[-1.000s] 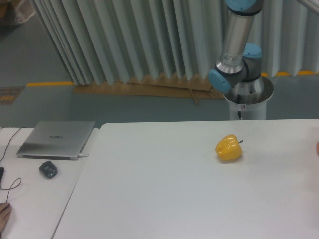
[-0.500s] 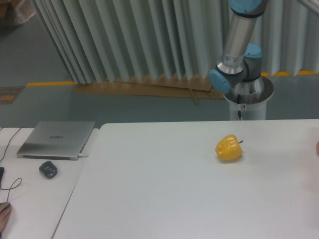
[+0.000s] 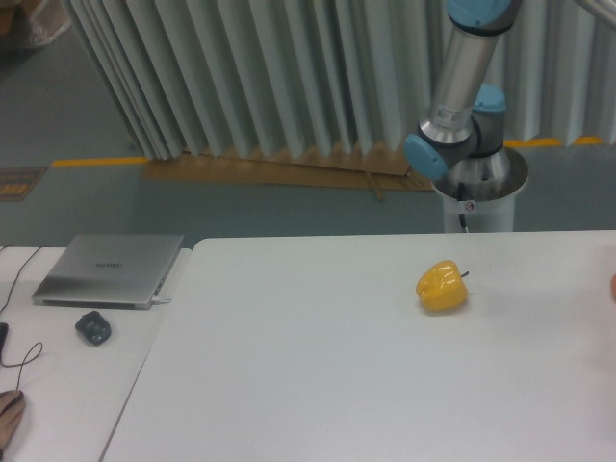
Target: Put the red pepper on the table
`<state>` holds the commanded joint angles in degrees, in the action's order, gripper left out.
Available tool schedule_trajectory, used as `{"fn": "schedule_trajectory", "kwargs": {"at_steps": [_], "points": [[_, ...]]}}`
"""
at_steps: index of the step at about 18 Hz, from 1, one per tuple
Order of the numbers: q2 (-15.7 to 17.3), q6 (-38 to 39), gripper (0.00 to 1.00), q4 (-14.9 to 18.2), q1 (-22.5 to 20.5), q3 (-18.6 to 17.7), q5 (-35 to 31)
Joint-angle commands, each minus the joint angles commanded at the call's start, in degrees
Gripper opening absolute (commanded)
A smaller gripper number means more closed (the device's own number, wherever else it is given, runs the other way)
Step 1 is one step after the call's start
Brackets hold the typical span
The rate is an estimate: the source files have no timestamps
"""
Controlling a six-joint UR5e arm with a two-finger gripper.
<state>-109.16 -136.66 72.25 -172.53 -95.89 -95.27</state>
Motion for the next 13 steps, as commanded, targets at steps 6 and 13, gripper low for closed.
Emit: {"fn": "schedule_trajectory", "kwargs": {"at_steps": [6,13], "points": [[-0.44,-0.36,1.0,-0.18,0.17,0.17,0.0],[-0.61,-0.45,0.86,-0.36,0.35,0.44,0.0]]}}
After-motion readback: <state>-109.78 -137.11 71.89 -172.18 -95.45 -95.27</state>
